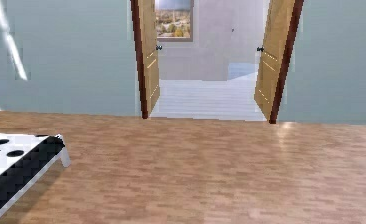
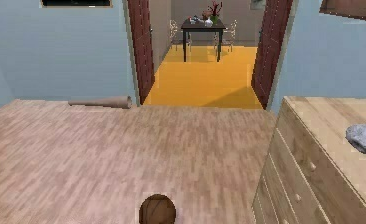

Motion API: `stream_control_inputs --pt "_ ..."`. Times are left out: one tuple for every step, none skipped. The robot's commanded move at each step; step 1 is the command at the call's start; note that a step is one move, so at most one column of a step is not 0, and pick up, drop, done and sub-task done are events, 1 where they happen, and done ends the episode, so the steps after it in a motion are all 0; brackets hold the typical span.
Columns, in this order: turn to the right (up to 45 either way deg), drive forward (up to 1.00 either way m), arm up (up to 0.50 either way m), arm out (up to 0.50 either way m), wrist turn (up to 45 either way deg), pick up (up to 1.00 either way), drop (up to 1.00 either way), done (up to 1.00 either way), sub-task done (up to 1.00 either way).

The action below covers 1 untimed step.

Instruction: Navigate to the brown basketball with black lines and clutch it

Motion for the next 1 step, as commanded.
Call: stream_control_inputs --pt "0.0 0.0 0.0 0.0 0.0 0.0 0.0 1.0 0.0"
